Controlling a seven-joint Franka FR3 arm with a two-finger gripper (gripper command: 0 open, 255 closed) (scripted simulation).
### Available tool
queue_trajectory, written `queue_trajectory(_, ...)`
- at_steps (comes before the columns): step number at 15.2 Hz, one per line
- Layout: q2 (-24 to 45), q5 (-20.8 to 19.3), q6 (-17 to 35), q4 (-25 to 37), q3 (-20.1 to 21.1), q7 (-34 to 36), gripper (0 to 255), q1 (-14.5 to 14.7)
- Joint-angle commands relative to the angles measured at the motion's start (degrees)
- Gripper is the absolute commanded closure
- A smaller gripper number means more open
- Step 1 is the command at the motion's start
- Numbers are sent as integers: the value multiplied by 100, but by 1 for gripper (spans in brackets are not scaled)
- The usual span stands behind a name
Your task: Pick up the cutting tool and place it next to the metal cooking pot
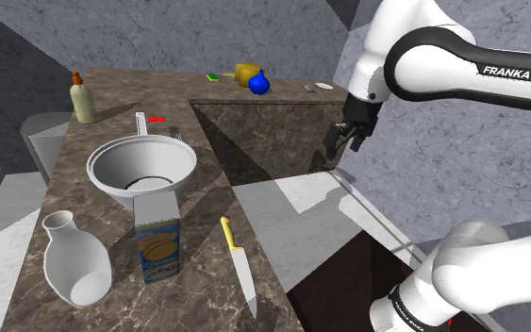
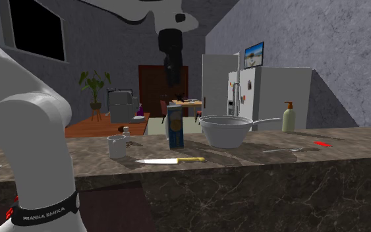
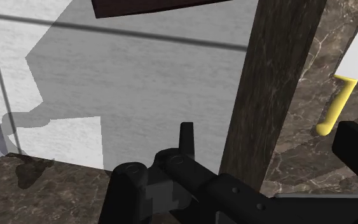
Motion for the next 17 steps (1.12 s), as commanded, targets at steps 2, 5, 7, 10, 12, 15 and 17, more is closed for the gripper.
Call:
queue_trajectory(2, 413, 138, 423, -131, 219, 259, 0, 59)
queue_trajectory(5, 880, 246, 815, -175, 432, 503, 0, 106)
queue_trajectory(7, 1221, 301, 1074, -170, 575, 667, 0, 132)
queue_trajectory(10, 1772, 349, 1453, -113, 783, 919, 0, 166)
queue_trajectory(12, 2164, 353, 1694, -41, 915, 1094, 0, 187)
queue_trajectory(15, 2784, 313, 2035, 118, 1101, 1369, 0, 218)
queue_trajectory(17, 3216, 252, 2244, 257, 1212, 1562, 0, 242)
